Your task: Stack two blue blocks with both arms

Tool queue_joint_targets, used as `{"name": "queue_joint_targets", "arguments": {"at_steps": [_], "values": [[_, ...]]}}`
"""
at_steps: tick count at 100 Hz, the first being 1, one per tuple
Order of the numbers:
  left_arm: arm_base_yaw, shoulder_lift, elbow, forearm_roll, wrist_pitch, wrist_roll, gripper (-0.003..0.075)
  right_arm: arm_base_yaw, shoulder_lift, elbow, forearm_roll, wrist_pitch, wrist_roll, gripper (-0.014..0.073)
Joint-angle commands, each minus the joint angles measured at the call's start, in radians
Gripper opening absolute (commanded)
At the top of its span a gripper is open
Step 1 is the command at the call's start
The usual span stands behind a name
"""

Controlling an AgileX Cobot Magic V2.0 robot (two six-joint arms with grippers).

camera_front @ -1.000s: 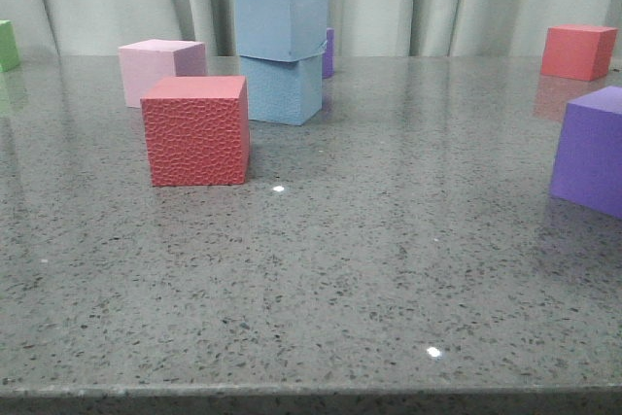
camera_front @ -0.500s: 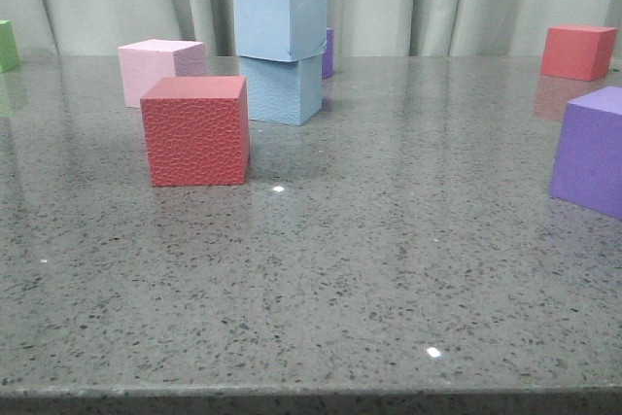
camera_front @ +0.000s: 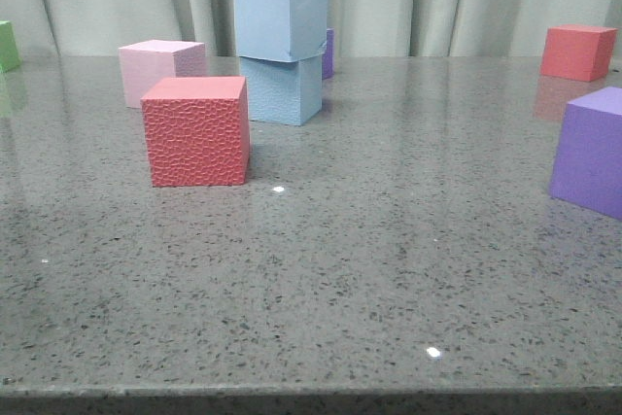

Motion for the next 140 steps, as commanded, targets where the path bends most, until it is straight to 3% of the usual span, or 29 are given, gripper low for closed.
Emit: {"name": "queue_joint_targets", "arguments": {"at_steps": [1,42,119,140], "values": [[-0.011,-0.076,0.050,-0.015,-0.120,-0.009,-0.0018,0.000,-0.025,0.010,-0.022,-0.096,-0.009,-0.0108],[-0.011,-0.370,0.359,-0.043,-0.228,-0.009,-0.0019,0.000,-0.186,0.138,-0.066,-0.186,-0.009,-0.0108],[-0.011,-0.402,0.364,-0.050,-0.244,-0.009,-0.0019,0.000,-0.193,0.138,-0.066,-0.223,-0.009,-0.0113],[0.002,-0.413,0.446,-0.057,-0.274,-0.009,-0.0019,0.000,-0.193,0.138,-0.066,-0.223,-0.009,-0.0113]]}}
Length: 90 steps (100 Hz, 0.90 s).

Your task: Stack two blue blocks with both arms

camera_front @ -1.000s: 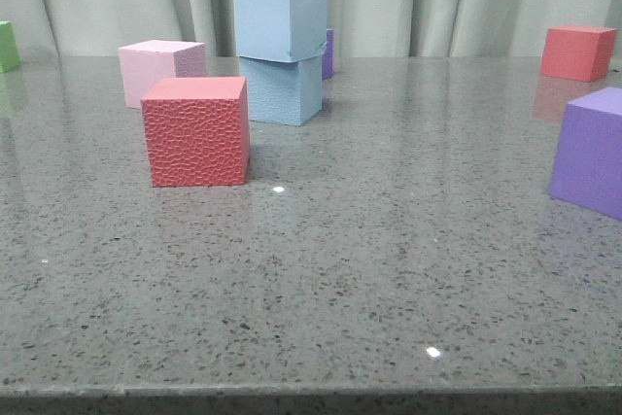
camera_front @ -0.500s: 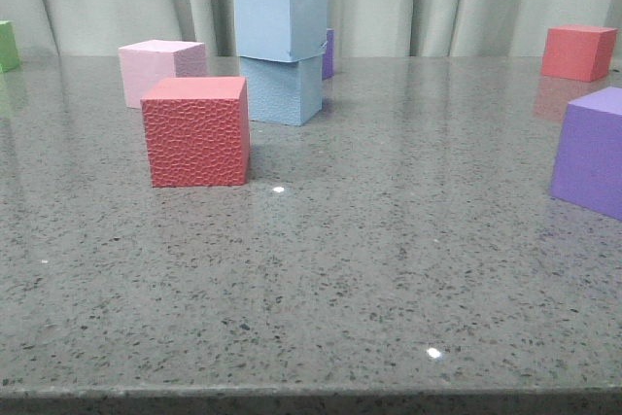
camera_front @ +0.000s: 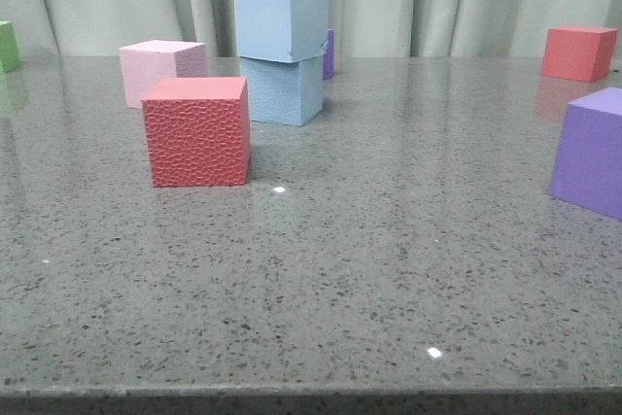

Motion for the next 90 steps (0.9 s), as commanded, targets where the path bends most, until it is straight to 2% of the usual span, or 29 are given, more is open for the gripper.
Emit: {"name": "queue_joint_targets", "arguments": {"at_steps": [1,27,48,65,80,90], "values": [[0.010,-0.006,0.012,-0.004,-0.094,-0.005,-0.0019,0.000,0.012,-0.021,-0.016,-0.088,-0.007,-0.0113],[0.168,-0.078,0.201,0.158,-0.408,-0.003,-0.0019,0.000,0.012,-0.021,-0.016,-0.088,-0.007,-0.0113],[0.298,-0.183,0.312,0.181,-0.449,0.090,-0.0019,0.000,0.012,-0.021,-0.016,-0.088,-0.007,-0.0113],[0.405,-0.255,0.395,0.181,-0.525,0.104,-0.0018,0.000,0.012,-0.021,-0.016,-0.088,-0.007,-0.0113],[0.473,-0.314,0.463,0.112,-0.527,0.106,-0.0018,0.000,0.012,-0.021,-0.016,-0.088,-0.007,-0.0113],[0.502,-0.320,0.461,0.104,-0.478,0.114,-0.0018,0.000,0.012,-0.021,-0.016,-0.088,-0.007,-0.0113]]}}
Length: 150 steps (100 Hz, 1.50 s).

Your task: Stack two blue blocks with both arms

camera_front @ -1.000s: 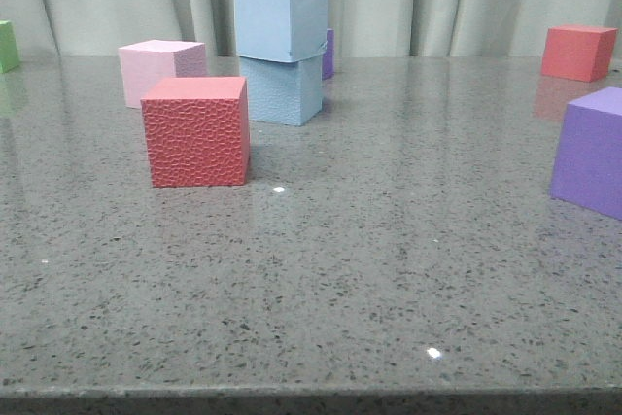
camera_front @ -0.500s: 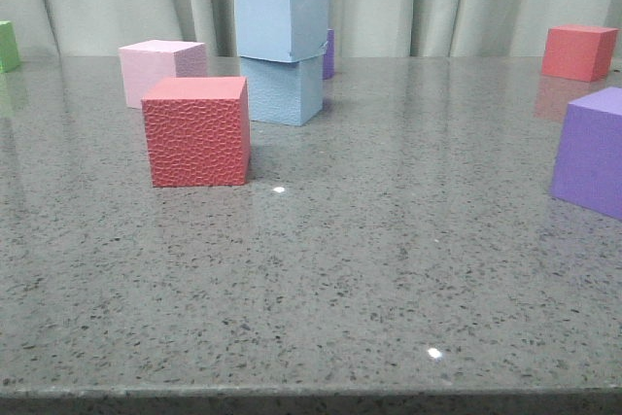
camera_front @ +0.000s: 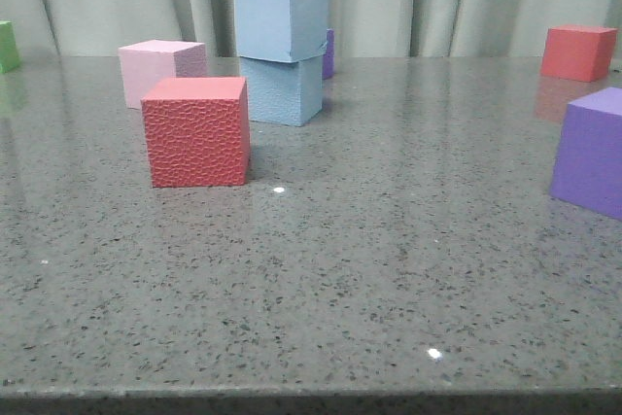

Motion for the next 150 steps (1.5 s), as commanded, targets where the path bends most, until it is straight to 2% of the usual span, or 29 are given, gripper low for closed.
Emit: {"name": "queue_joint_targets", "arguments": {"at_steps": [1,8,133,150], "values": [[0.019,-0.032,0.001,-0.022,-0.059,0.011,-0.0018,0.000,0.012,-0.021,-0.016,-0.088,-0.007,-0.0113],[0.019,-0.032,0.001,-0.012,-0.059,0.057,-0.0018,0.000,0.012,-0.021,-0.016,-0.088,-0.007,-0.0113],[0.013,-0.032,0.001,-0.012,-0.059,0.057,-0.0018,0.000,0.012,-0.019,-0.017,-0.085,-0.007,-0.0113],[0.013,-0.032,0.001,-0.012,-0.059,0.057,-0.0019,-0.008,0.012,0.021,-0.069,-0.167,-0.007,-0.0113]]}}
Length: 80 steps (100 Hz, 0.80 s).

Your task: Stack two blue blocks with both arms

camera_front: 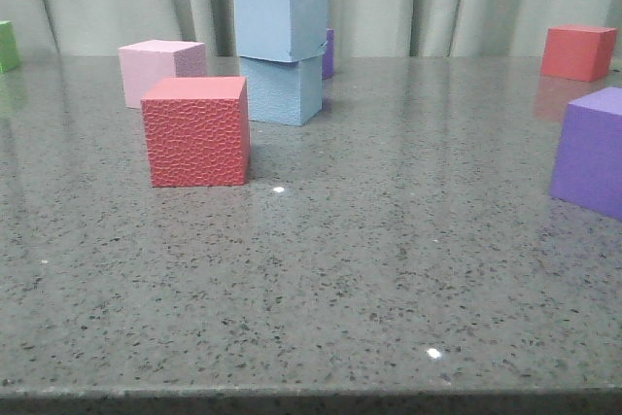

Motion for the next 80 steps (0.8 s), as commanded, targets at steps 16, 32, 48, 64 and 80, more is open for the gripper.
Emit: {"name": "queue_joint_targets", "arguments": {"at_steps": [16,32,48,64,80], "values": [[-0.003,-0.032,0.001,-0.006,-0.076,0.001,-0.0019,-0.127,0.012,0.106,-0.047,-0.286,-0.007,-0.0113],[-0.003,-0.032,0.001,-0.006,-0.076,0.001,-0.0019,-0.296,0.000,0.232,-0.015,-0.409,-0.007,-0.0113],[-0.003,-0.032,0.001,-0.006,-0.076,-0.005,-0.0019,-0.419,-0.047,0.347,0.026,-0.508,-0.007,-0.0113],[-0.003,-0.032,0.001,-0.006,-0.076,-0.005,-0.0019,-0.540,-0.081,0.435,0.026,-0.549,-0.007,-0.0113],[-0.003,-0.032,0.001,-0.006,-0.076,-0.005,-0.0018,-0.605,-0.124,0.497,0.028,-0.550,-0.007,-0.0113]]}}
